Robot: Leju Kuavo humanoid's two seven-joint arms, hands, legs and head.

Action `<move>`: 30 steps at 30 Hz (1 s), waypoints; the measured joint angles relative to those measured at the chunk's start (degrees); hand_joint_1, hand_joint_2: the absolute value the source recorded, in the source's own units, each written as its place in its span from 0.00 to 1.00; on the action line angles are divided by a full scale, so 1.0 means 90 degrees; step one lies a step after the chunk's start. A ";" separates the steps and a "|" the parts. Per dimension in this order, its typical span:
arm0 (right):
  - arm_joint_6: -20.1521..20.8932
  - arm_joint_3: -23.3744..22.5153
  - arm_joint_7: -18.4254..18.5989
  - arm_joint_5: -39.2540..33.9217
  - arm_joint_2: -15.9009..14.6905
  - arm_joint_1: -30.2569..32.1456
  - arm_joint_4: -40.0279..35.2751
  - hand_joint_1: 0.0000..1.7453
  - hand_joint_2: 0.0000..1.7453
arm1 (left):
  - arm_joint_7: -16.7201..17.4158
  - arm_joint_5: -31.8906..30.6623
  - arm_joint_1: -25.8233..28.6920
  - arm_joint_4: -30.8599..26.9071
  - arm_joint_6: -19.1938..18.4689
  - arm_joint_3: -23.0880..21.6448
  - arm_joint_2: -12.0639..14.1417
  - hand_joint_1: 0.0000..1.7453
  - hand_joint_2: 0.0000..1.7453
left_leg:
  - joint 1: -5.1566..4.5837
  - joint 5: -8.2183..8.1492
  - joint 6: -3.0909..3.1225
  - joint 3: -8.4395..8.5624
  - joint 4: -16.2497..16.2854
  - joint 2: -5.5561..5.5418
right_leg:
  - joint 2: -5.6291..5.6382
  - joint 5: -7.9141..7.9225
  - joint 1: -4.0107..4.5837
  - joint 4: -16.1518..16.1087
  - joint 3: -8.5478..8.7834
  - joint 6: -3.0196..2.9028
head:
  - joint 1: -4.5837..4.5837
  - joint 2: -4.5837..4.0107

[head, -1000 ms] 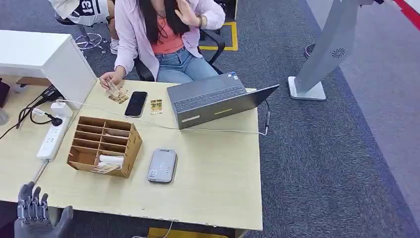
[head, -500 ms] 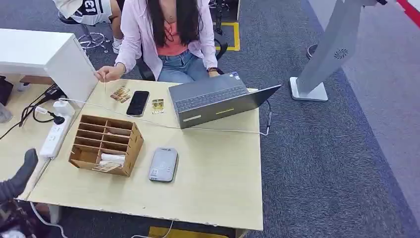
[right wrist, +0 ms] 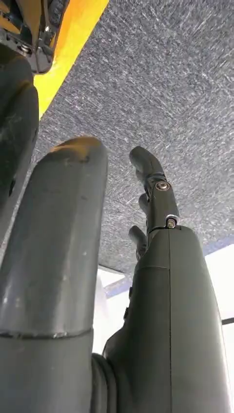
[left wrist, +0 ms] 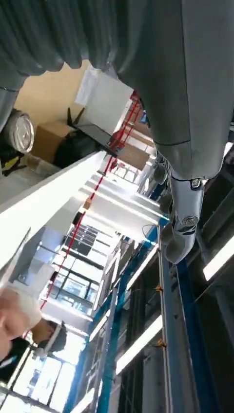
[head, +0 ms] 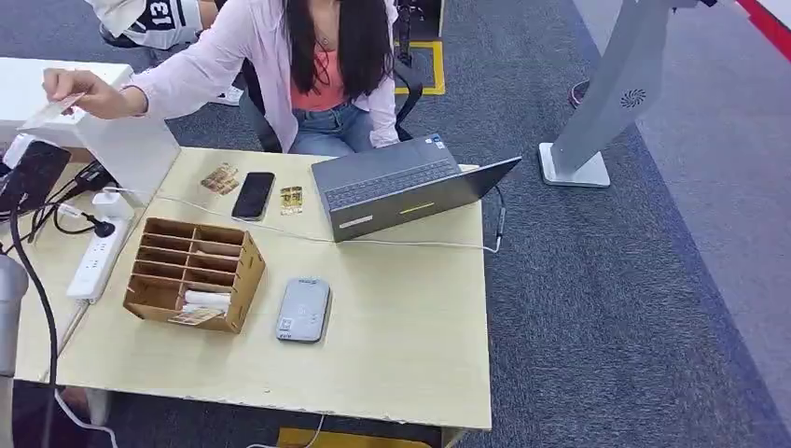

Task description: Pass the card to the sensor for recognition and then transmit it.

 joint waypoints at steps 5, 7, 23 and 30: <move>-0.0005 0.0056 0.0012 0.0020 0.0000 -0.0001 0.0000 0.00 0.00 | 0.0395 -0.0859 -0.0282 0.0606 0.0134 -0.0290 0.0128 0.00 1.00 | 0.0000 0.0000 0.0000 -0.0005 0.0000 -0.0004 | -0.0004 0.0000 0.0000 0.0000 -0.0006 0.0000 | 0.0000 0.0000; -0.0015 0.0058 0.0010 -0.0002 0.0000 -0.0002 0.0000 0.00 0.00 | 0.0404 -0.0919 -0.0343 0.0787 0.0175 -0.0357 0.0112 0.00 1.00 | 0.0000 0.0001 0.0000 -0.0005 0.0000 -0.0004 | -0.0004 0.0000 0.0000 0.0000 -0.0005 0.0000 | 0.0000 0.0000; -0.0029 0.0070 0.0017 -0.0099 0.0000 -0.0001 0.0000 0.00 0.00 | 0.0159 -0.0852 -0.0572 0.1404 0.0170 -0.0518 -0.0141 1.00 1.00 | 0.0000 0.0000 0.0000 -0.0007 0.0000 -0.0004 | -0.0003 0.0001 0.0000 0.0000 -0.0007 0.0000 | 0.0000 0.0000; -0.0032 0.0122 -0.0044 -0.0126 0.0000 0.0001 0.0000 0.00 0.00 | -0.0057 -0.0701 -0.0569 0.1518 0.0143 -0.0518 -0.0214 1.00 1.00 | 0.0000 0.0001 0.0000 -0.0008 0.0000 -0.0004 | -0.0003 0.0001 0.0000 0.0000 -0.0007 0.0000 | 0.0002 0.0000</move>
